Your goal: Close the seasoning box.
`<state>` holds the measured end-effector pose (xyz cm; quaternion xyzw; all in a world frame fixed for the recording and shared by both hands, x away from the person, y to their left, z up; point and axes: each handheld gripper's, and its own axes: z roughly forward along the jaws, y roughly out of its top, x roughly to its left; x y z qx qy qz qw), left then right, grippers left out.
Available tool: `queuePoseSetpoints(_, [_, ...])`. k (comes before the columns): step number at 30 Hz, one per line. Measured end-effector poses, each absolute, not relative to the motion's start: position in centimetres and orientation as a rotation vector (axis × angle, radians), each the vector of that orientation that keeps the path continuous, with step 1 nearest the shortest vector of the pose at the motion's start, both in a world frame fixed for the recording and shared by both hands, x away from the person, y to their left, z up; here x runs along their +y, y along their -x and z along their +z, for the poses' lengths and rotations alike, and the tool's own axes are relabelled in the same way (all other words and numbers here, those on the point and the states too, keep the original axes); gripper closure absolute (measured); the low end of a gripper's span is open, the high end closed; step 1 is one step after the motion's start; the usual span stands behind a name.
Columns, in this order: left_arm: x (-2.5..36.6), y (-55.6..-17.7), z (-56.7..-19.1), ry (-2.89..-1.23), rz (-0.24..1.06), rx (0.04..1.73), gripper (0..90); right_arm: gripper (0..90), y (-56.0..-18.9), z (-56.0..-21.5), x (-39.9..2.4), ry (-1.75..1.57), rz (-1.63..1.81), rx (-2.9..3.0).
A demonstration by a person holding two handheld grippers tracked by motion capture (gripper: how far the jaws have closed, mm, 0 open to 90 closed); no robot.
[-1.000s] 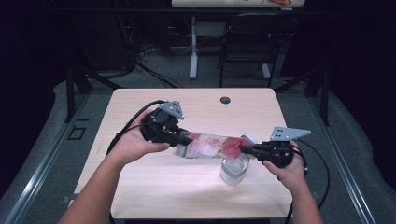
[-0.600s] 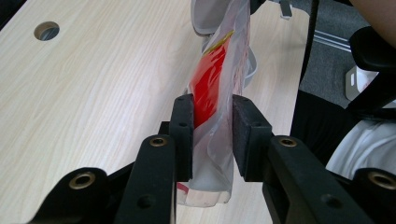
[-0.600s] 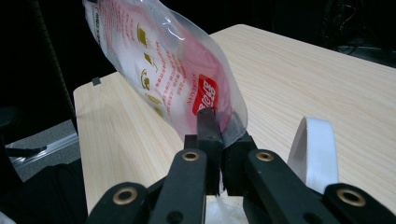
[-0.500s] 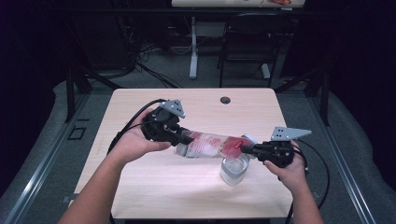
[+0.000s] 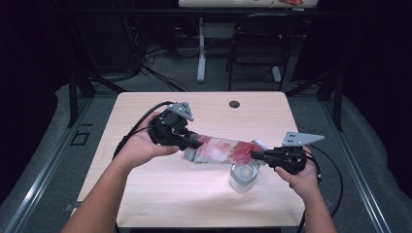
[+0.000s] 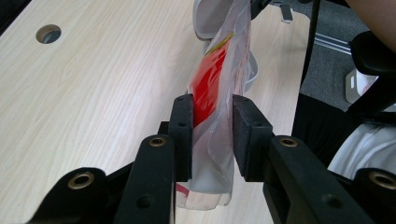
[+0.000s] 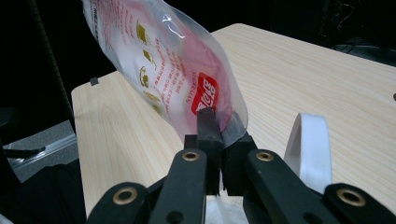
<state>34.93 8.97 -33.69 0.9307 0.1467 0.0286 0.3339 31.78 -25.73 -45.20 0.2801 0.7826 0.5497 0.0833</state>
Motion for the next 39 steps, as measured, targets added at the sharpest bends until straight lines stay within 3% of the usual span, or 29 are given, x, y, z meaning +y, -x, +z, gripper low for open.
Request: queuePoseSetpoints(39, [8.47,-35.09,-33.4,-2.433,0.08,0.376,73.0,87.1,-31.94,-45.53,-25.71,-0.857,1.598,2.346])
